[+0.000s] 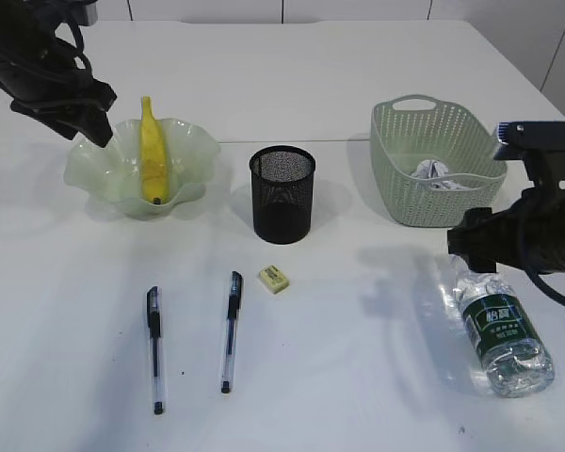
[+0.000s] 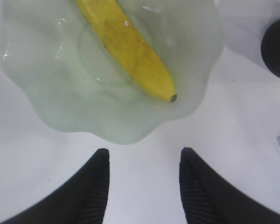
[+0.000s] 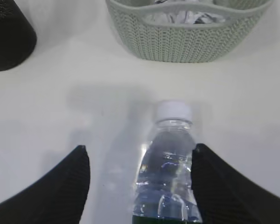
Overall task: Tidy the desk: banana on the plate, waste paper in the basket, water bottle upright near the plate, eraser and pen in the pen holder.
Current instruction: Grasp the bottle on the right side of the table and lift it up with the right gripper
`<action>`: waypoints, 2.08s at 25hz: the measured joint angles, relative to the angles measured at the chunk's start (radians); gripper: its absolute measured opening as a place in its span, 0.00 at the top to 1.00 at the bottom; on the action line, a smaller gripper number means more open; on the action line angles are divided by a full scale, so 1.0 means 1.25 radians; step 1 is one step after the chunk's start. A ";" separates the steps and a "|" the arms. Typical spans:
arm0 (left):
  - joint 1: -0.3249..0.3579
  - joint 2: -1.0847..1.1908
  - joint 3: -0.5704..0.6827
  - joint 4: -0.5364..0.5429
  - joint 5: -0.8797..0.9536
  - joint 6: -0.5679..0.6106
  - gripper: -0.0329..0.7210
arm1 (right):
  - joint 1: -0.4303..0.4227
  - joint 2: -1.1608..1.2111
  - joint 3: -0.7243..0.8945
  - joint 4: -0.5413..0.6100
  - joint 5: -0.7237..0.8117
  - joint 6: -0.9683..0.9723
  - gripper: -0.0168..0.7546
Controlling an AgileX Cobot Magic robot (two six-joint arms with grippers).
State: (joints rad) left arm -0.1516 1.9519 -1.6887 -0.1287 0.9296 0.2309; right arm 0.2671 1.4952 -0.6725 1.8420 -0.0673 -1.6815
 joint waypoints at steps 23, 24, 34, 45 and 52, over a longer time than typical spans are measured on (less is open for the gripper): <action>0.000 0.000 0.000 0.000 0.014 0.000 0.51 | 0.000 0.048 0.006 0.000 -0.071 -0.050 0.32; 0.000 0.000 0.000 0.000 0.014 0.000 0.51 | 0.000 0.051 0.006 0.000 -0.067 -0.050 0.32; 0.000 0.000 0.000 0.000 0.016 0.000 0.51 | 0.000 0.109 -0.016 0.000 -0.060 -0.051 0.33; 0.000 0.000 0.000 0.000 0.024 0.000 0.51 | -0.016 0.161 -0.160 0.000 -0.060 -0.071 0.33; 0.000 0.000 0.000 0.000 0.024 0.000 0.51 | -0.045 0.195 -0.189 0.000 -0.060 -0.083 0.33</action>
State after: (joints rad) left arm -0.1516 1.9519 -1.6887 -0.1287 0.9591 0.2309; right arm 0.2112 1.7390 -0.9085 1.8420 -0.1428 -1.7853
